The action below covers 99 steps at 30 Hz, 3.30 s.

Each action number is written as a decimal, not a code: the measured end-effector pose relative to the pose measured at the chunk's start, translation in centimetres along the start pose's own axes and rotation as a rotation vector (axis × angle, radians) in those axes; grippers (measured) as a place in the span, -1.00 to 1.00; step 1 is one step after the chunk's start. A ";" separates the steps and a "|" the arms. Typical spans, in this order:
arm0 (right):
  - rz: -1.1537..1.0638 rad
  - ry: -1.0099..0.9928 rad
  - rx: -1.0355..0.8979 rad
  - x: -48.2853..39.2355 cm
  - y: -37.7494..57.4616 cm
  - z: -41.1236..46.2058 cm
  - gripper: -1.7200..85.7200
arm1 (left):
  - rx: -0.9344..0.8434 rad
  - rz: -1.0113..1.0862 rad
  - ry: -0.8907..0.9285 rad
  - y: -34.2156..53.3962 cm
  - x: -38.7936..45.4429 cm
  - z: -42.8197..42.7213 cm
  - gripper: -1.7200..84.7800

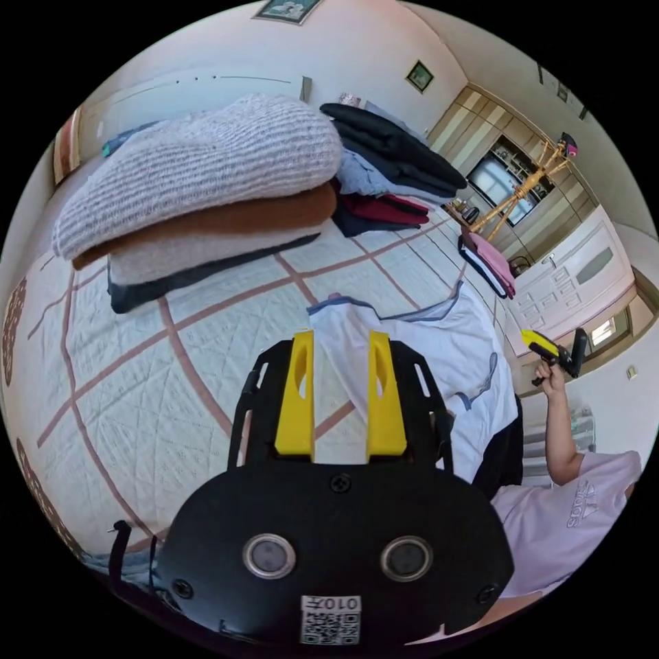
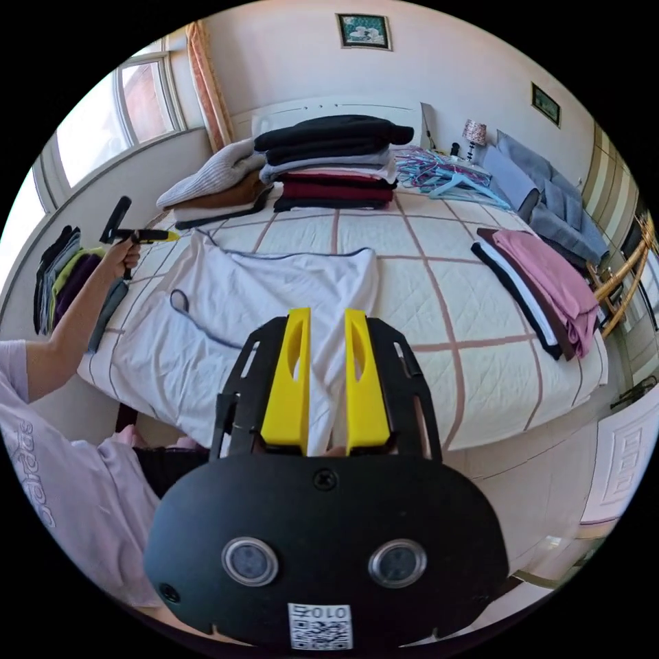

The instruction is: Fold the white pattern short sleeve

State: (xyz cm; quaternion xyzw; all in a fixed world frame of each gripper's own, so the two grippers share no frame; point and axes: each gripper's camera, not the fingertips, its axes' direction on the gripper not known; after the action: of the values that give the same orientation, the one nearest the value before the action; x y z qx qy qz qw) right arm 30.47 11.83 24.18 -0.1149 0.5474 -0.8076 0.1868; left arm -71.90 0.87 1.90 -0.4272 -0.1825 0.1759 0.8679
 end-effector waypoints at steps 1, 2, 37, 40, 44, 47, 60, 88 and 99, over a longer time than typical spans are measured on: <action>0.010 0.013 0.015 0.9 -1.9 0.1 -0.75 | -0.009 -0.017 0.015 -0.1 -0.6 0.7 -0.69; 0.017 0.026 0.024 1.8 -4.0 0.4 -0.75 | -0.011 -0.023 0.026 -0.1 -0.8 1.1 -0.69; 0.135 0.020 -0.197 13.2 -13.8 12.9 -0.88 | -0.027 -0.039 0.194 -9.2 -0.9 5.4 -0.95; 0.114 0.004 -0.116 12.8 -12.7 10.9 -0.87 | 0.037 0.054 0.188 -9.0 1.2 2.9 -0.95; -0.037 0.029 0.045 10.2 -9.3 5.6 -0.87 | 0.134 0.324 0.157 -7.7 6.6 -2.3 -0.95; -0.181 -0.016 0.193 7.7 -3.8 0.6 -0.88 | 0.210 0.588 0.159 -3.9 12.3 -7.5 -0.95; -0.358 -0.218 0.078 4.3 17.6 0.9 -0.88 | 0.027 0.868 0.145 14.1 21.7 -10.8 -0.96; -0.449 -0.058 0.019 -3.1 14.9 1.8 -0.82 | 0.066 0.802 -0.130 18.0 28.5 -19.0 -0.81; -0.578 0.068 -0.152 -9.0 10.9 8.9 -0.88 | -0.093 0.703 -0.276 16.2 28.1 -13.4 -0.88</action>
State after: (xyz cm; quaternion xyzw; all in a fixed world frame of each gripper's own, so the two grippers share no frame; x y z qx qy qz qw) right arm 43.97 4.53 17.54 -0.2523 0.5568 -0.7875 -0.0783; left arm -43.59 14.08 -14.10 -0.4750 -0.1479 0.5101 0.7016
